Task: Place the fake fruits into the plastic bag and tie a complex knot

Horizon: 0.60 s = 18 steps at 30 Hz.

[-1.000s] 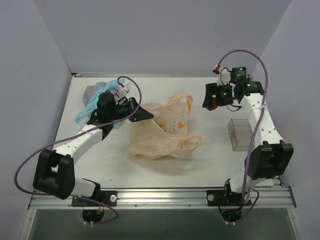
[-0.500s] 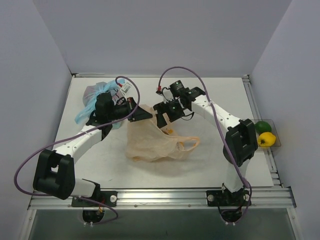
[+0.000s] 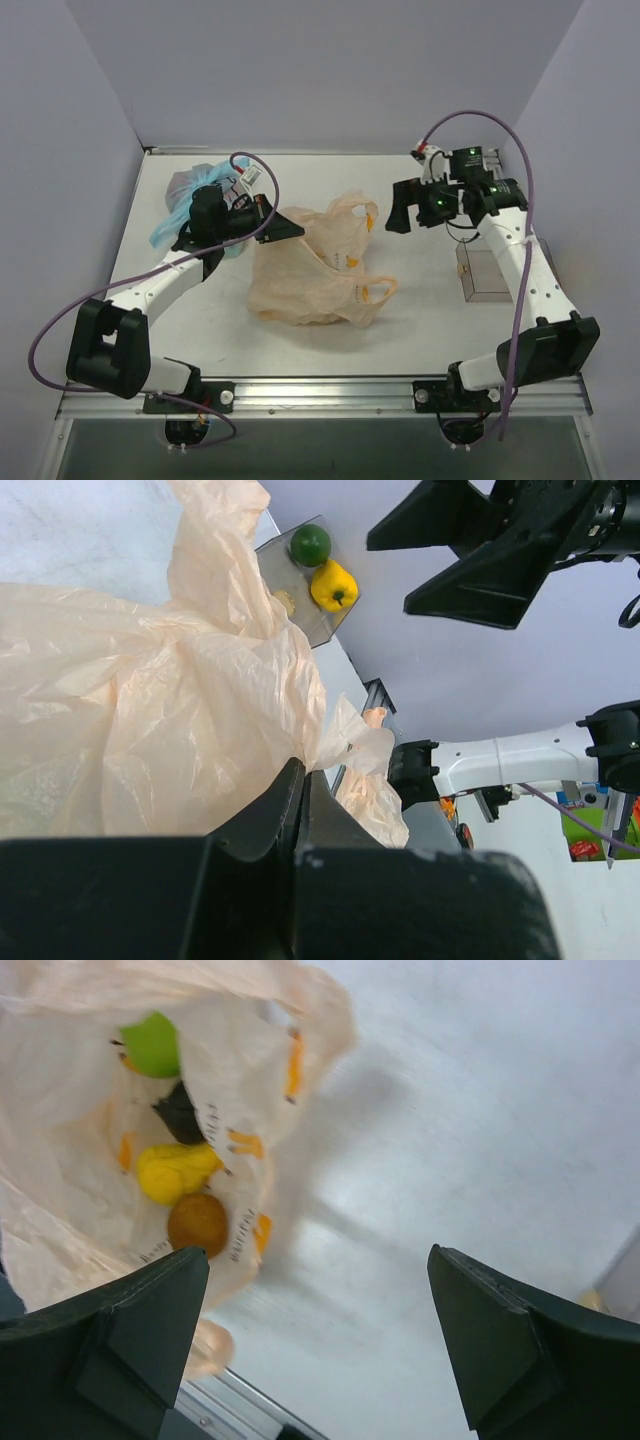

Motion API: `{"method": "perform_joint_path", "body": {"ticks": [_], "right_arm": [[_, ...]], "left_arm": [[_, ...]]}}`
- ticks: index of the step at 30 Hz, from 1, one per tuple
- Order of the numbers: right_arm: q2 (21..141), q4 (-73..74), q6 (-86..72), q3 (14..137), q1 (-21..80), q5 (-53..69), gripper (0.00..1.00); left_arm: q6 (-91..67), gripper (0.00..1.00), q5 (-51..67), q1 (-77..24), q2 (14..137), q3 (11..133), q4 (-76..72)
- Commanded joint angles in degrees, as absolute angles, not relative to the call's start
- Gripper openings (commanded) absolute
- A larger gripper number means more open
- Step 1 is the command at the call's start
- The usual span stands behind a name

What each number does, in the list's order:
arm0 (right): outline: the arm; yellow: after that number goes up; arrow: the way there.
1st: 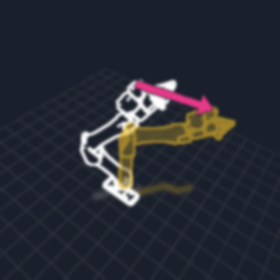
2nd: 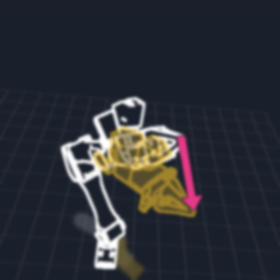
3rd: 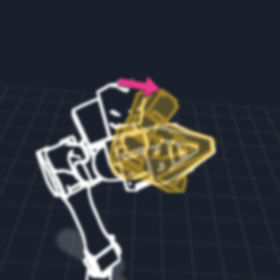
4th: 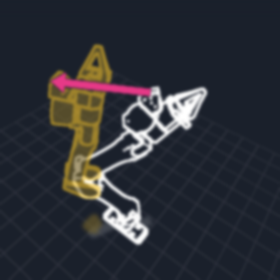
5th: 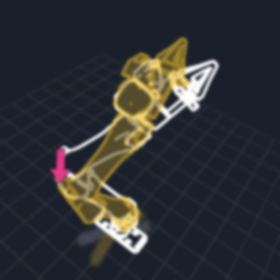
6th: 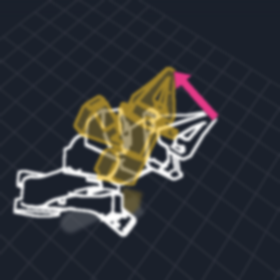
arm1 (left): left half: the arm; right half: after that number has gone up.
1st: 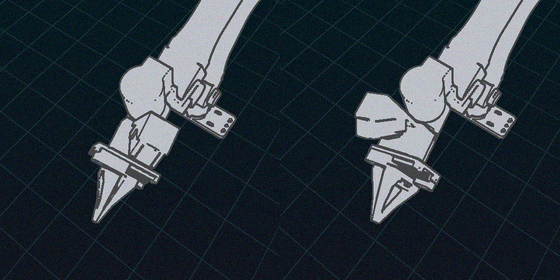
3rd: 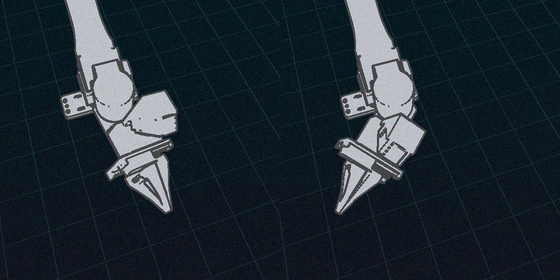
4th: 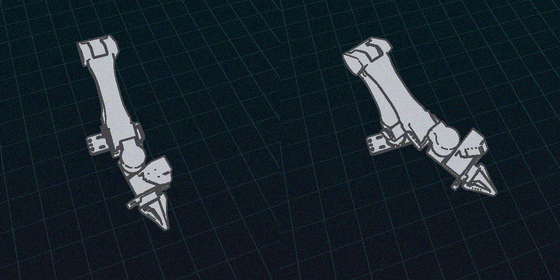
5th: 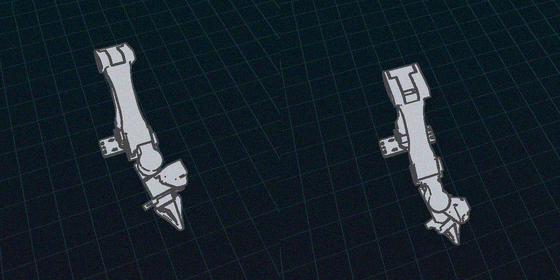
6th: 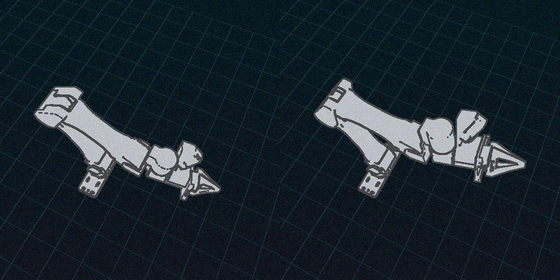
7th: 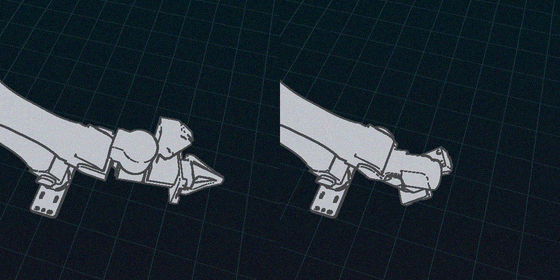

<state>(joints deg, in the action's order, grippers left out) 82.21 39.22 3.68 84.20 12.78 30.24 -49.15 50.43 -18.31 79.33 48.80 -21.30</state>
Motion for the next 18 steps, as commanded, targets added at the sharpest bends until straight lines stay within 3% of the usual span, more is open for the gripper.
{"method": "perform_joint_path", "body": {"ticks": [1, 8, 12, 18], "right_arm": [[78.85, 49.29, 10.80, 80.08, 2.87, 32.52, 0.97], [78.13, 53.00, 28.20, 75.24, -21.30, 17.77, 0.93], [84.52, 52.47, 35.06, 77.07, -32.31, 15.39, 0.91], [93.24, 50.45, 37.18, 81.56, -38.67, 13.19, 0.94]], "left_arm": [[-49.04, 0.00, 51.50, -18.02, 78.40, 48.69, -24.87], [-49.04, 0.00, 51.07, -18.11, 78.40, 48.69, -24.87], [-49.04, 0.00, 51.24, -18.11, 78.57, 48.60, -24.87], [-49.04, 0.00, 50.80, -18.11, 78.93, 49.13, -24.87]]}}
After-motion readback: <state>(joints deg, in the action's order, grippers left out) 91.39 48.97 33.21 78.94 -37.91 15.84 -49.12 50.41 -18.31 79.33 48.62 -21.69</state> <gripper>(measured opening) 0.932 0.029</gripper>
